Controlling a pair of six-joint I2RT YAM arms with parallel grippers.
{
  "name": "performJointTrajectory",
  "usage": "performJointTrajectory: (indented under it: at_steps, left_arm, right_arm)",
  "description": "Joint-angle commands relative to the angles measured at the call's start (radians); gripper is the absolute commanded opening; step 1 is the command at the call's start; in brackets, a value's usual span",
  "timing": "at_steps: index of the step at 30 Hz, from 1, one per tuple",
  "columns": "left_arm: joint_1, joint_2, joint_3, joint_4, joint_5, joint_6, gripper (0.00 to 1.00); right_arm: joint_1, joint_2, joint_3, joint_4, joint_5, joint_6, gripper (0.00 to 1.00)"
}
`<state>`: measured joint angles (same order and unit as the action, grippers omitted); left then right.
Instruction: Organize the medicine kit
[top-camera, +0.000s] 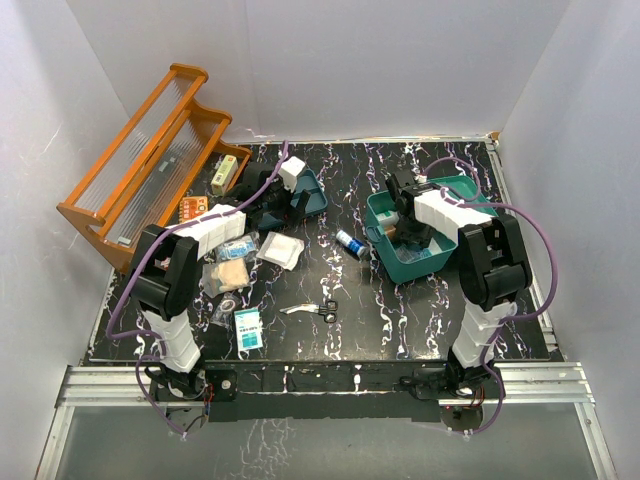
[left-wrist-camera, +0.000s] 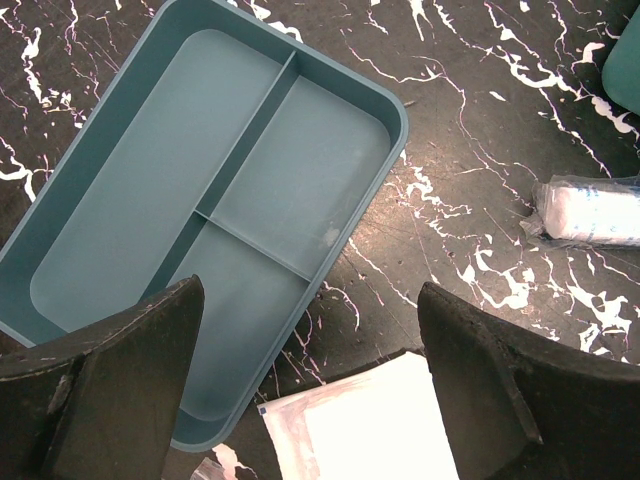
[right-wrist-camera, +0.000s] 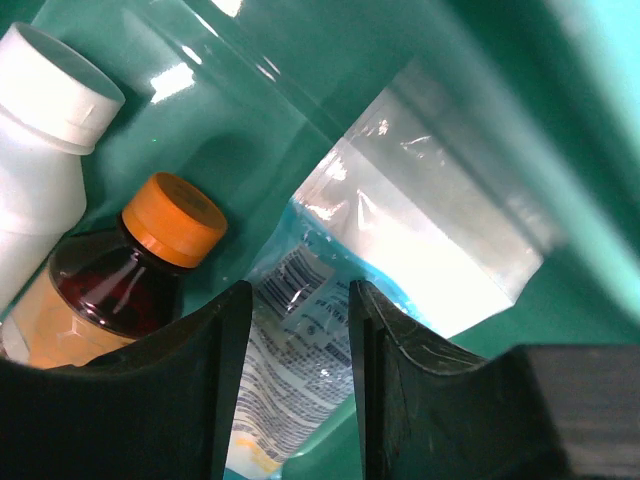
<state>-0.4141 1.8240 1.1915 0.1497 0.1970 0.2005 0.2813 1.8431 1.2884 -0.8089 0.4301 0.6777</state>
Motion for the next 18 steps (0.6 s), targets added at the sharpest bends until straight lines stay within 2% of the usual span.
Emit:
performJointTrajectory:
  at_steps: [1, 6, 14, 18]
  left_arm:
    - [0.006, -0.002, 0.02, 0.031, 0.026, 0.0, 0.86]
    - [0.006, -0.009, 0.017, 0.023, 0.022, 0.001, 0.86]
    - [0.006, -0.035, 0.003, 0.039, 0.033, -0.024, 0.86]
    - [0.006, -0.051, -0.011, 0.052, 0.042, -0.056, 0.86]
  right_arm:
    - [-0.005, 0.024, -0.022, 0.071, -0.044, -0.019, 0.42]
    - [-0.005, -0.002, -0.061, 0.116, -0.101, -0.034, 0.42]
    - [-0.005, -0.148, -0.034, 0.102, 0.026, -0.025, 0.45]
    - [-0.005, -0.227, -0.018, 0.11, 0.035, -0.037, 0.46]
